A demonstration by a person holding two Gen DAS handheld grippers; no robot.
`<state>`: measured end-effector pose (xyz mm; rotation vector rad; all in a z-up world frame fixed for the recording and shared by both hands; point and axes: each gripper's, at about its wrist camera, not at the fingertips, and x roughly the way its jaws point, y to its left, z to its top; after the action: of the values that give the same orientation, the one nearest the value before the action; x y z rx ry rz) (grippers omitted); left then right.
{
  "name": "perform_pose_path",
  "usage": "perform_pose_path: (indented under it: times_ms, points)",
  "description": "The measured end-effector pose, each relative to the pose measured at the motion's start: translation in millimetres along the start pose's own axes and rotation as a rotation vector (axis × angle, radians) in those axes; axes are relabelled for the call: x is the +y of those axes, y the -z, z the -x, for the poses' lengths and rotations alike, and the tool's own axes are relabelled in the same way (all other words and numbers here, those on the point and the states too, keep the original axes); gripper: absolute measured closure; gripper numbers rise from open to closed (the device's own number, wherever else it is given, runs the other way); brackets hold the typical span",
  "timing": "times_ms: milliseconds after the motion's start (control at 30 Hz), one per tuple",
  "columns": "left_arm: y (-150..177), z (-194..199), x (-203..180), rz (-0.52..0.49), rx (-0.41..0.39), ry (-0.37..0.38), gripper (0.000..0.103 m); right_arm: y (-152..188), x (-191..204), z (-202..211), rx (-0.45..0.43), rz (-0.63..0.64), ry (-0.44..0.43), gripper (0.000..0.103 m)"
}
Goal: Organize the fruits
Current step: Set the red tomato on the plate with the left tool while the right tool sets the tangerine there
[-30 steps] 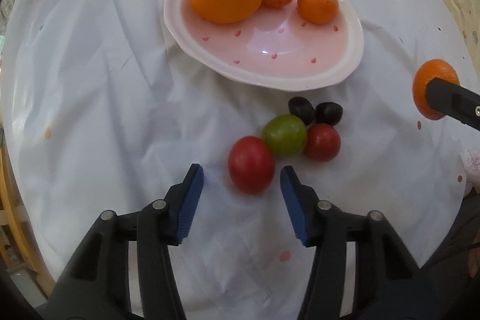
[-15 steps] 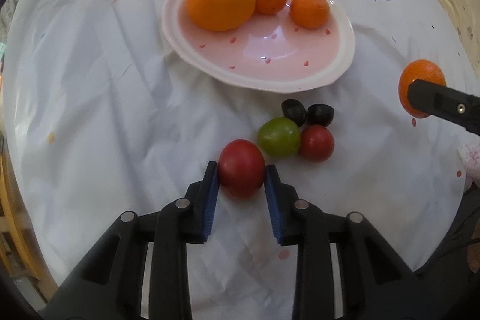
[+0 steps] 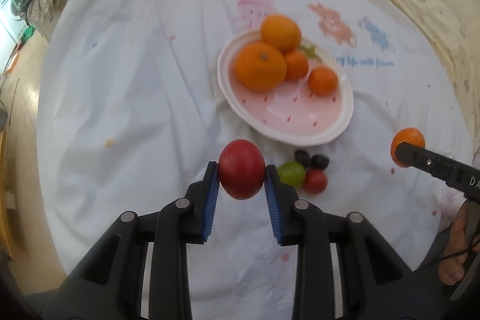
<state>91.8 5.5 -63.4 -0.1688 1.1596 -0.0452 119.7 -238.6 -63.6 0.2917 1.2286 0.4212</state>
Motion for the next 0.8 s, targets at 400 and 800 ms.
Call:
perform_pose_path:
  times_ms: [400, 800]
  points:
    - [-44.0, -15.1, -10.6, -0.093, 0.002, -0.002, 0.076, -45.1, -7.3, -6.2, -0.027, 0.009, -0.02, 0.058]
    - [-58.7, -66.8, -22.3, -0.114, 0.089, -0.007, 0.076, -99.0, -15.5, -47.3, -0.018, 0.036, -0.019, 0.058]
